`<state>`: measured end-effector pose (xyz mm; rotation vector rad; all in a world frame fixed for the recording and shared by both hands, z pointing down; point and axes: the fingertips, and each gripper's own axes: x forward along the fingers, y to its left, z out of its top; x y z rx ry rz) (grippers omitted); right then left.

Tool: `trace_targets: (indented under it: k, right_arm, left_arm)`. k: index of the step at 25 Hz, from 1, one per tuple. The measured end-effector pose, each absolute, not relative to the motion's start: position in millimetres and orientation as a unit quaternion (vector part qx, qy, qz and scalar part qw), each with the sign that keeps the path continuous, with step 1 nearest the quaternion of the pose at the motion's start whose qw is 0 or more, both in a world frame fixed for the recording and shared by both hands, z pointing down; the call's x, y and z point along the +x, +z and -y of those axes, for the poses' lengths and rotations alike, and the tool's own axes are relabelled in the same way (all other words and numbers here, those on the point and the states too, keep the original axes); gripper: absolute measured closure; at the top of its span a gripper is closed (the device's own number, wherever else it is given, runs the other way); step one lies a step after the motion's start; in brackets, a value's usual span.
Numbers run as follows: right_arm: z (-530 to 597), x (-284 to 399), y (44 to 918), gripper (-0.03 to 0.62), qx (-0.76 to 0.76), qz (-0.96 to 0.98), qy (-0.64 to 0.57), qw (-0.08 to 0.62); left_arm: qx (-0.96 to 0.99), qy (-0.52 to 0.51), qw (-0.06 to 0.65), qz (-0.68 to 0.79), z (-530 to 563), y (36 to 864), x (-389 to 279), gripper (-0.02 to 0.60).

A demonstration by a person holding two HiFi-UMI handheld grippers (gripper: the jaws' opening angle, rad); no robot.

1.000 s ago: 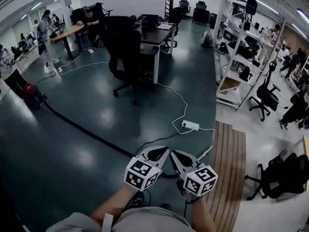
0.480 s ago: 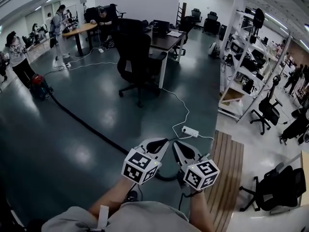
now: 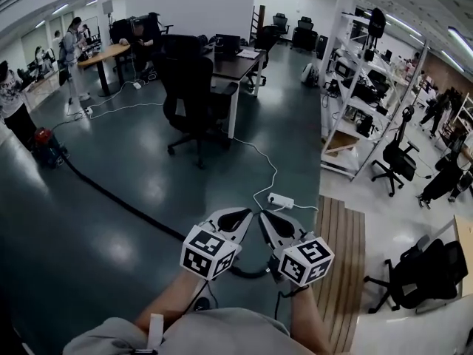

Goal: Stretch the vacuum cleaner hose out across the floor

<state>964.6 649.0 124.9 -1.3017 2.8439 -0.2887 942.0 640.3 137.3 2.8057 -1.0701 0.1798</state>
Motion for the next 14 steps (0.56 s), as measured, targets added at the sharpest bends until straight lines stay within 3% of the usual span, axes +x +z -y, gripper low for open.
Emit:
trace_targets:
  k: [14]
  right_arm:
    - [-639.5,961.1,118.5,0.588,-0.436,-0.897,-0.078,-0.007]
  left_arm:
    - [0.942,0.063,0.06,0.325,-629.2,135.1,943.7,0.574]
